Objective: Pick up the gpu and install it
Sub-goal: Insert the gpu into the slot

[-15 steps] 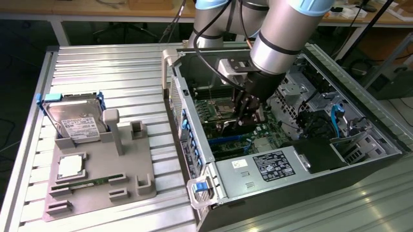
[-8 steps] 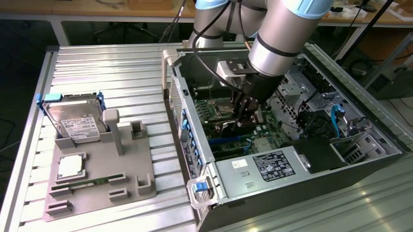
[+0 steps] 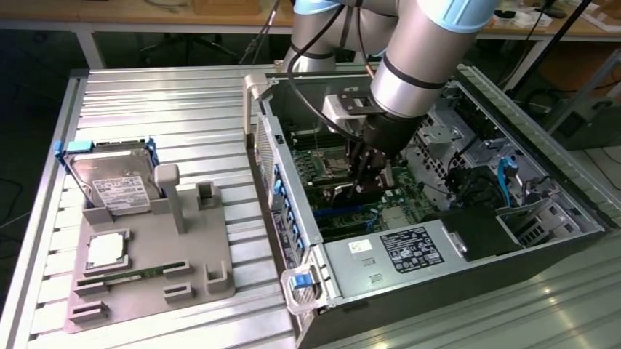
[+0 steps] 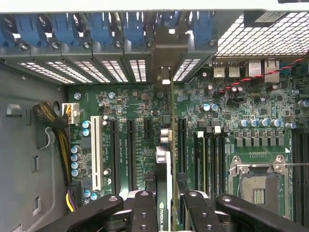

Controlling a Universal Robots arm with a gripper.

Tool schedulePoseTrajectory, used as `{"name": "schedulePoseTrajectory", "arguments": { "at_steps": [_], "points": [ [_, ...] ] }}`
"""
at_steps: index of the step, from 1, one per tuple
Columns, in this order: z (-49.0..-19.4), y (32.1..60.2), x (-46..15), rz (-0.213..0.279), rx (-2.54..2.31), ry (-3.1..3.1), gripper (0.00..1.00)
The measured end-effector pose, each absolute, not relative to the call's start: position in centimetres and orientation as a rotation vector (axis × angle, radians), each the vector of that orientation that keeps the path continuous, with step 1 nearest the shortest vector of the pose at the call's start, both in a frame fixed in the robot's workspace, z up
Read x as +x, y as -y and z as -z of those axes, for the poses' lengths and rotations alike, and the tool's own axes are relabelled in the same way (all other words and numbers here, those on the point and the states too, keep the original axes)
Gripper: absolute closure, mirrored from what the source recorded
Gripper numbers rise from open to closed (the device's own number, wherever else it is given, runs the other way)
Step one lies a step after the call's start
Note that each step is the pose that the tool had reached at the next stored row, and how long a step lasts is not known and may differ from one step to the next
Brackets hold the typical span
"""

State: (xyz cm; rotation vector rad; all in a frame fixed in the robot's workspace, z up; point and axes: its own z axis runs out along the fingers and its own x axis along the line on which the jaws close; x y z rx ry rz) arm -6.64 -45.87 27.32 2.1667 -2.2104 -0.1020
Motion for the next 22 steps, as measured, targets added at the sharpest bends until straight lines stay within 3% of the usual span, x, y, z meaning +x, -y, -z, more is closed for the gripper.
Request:
{"name": "schedulePoseTrajectory", "arguments": {
  "at_steps": [22],
  "points": [
    [-26.59, 45.88, -6.66, 0.118, 2.158, 2.202, 0.73]
  ]
}}
